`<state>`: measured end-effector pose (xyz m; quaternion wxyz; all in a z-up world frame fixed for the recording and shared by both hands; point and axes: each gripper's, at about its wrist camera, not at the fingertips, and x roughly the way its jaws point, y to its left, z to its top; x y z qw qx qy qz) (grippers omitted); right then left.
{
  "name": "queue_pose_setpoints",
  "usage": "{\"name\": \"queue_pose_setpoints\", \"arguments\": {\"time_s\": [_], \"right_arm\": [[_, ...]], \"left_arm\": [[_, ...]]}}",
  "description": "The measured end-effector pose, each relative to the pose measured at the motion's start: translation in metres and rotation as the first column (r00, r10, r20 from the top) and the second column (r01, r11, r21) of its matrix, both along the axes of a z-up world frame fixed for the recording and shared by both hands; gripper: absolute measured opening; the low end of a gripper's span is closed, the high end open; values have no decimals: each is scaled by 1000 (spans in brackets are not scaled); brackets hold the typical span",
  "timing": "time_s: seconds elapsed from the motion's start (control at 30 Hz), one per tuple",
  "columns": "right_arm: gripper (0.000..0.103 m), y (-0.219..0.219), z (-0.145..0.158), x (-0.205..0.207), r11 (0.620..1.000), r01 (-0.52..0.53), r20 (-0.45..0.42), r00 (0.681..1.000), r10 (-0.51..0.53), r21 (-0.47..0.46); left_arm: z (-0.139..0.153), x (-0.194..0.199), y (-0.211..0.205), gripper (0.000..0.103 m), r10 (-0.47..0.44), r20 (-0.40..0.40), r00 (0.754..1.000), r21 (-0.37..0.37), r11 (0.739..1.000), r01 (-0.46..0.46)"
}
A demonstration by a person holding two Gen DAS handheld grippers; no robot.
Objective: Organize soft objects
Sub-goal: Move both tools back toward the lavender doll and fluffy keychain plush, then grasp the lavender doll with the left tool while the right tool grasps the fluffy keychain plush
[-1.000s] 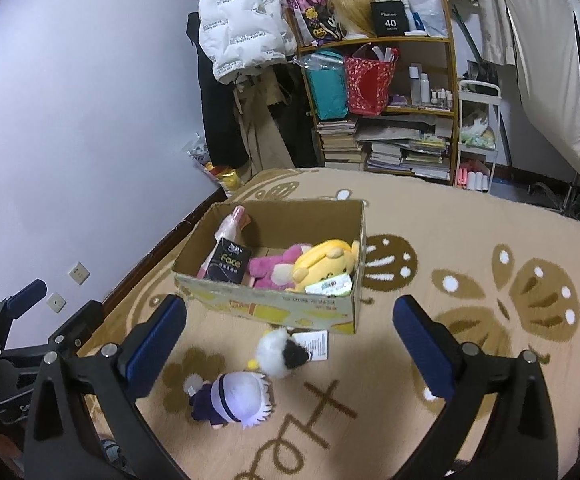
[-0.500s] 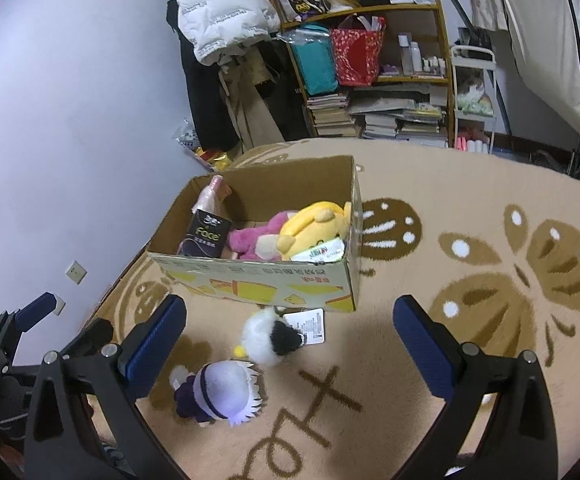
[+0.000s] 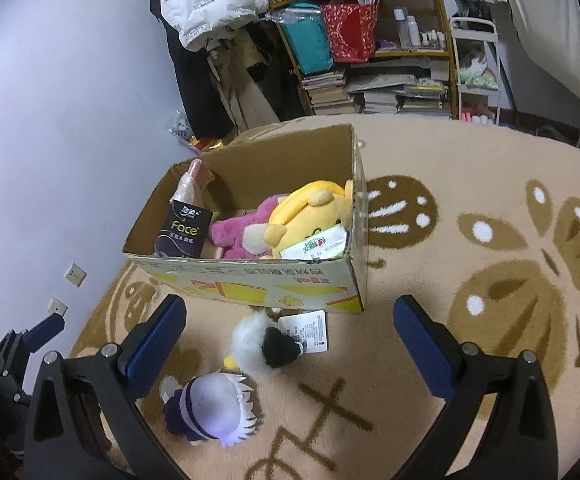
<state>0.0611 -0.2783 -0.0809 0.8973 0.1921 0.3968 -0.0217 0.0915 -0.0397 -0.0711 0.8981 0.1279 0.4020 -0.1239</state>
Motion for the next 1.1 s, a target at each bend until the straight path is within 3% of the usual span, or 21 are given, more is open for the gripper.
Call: {"name": "queue_pose_setpoints", "arguments": {"time_s": [0.37,0.77,0.9,1.1], "right_arm": [[103,-3,-35,25,998,-9,-67,998,13,65],[103,16,-63,42,994,-77,-137,987,88,83],[93,20,-69,41,997,-61,-153,986,68,49],[76,19,-88,44,985,-82,-207,972,113,154]], "left_arm": [[-34,14,-9,103,-21,-128,992,-22,1000,19],[-54,16,-20,103,-53,-200,978,-20,999,50],[-62,14,-24,103,-54,-227,972,-11,999,52],[-68,8,-32,103,-78,-251,965,-13,997,77]]}}
